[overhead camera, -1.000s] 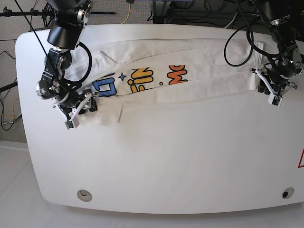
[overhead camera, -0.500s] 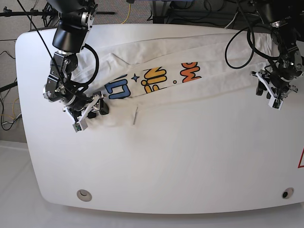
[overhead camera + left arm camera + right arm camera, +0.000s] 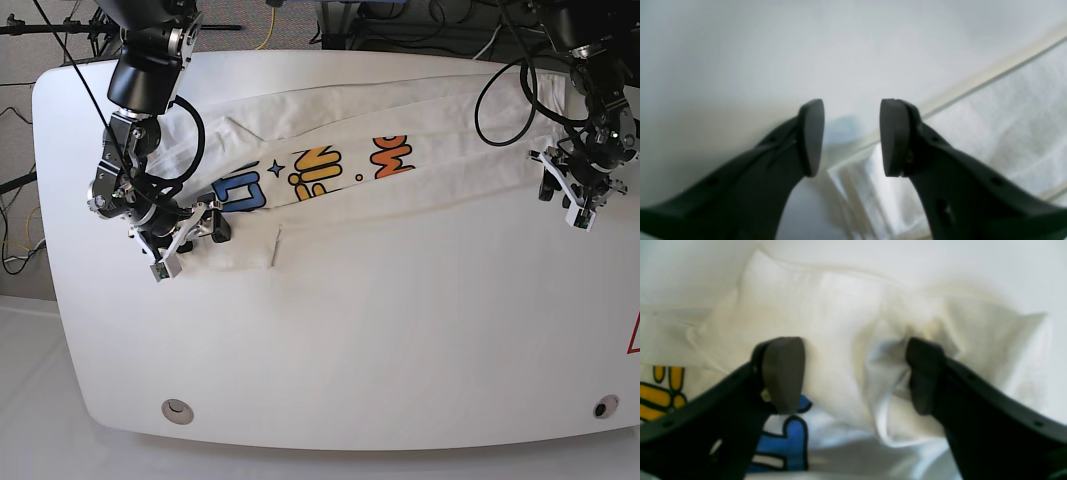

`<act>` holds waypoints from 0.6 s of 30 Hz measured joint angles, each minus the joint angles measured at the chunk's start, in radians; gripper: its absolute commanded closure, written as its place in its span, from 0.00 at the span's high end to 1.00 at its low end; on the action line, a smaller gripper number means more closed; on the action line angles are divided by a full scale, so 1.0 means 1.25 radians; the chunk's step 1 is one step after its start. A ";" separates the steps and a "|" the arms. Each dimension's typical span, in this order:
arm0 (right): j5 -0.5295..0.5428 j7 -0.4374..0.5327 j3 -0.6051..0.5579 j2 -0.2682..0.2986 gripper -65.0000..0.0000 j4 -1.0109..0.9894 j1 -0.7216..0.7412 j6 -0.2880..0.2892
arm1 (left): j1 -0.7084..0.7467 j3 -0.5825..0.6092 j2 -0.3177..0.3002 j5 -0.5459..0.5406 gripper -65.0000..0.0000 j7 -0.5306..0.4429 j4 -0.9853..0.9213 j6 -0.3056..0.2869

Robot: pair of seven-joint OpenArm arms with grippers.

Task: Fold the T-shirt properly
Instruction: 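Grasp the folded shirt with both grippers and drag it away from the arm bases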

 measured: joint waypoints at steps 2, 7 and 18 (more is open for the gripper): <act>0.000 0.000 0.000 0.000 0.56 0.004 -0.002 -0.002 | 0.005 0.003 0.000 0.000 0.41 0.000 0.013 0.000; 0.000 -0.002 0.001 0.000 0.50 0.005 -0.006 -0.002 | 0.020 0.011 0.001 -0.003 0.38 0.001 0.042 -0.001; -0.003 0.008 -0.003 -0.003 0.61 -0.002 -0.005 -0.002 | 0.047 0.012 0.004 0.058 0.37 0.023 0.064 -0.001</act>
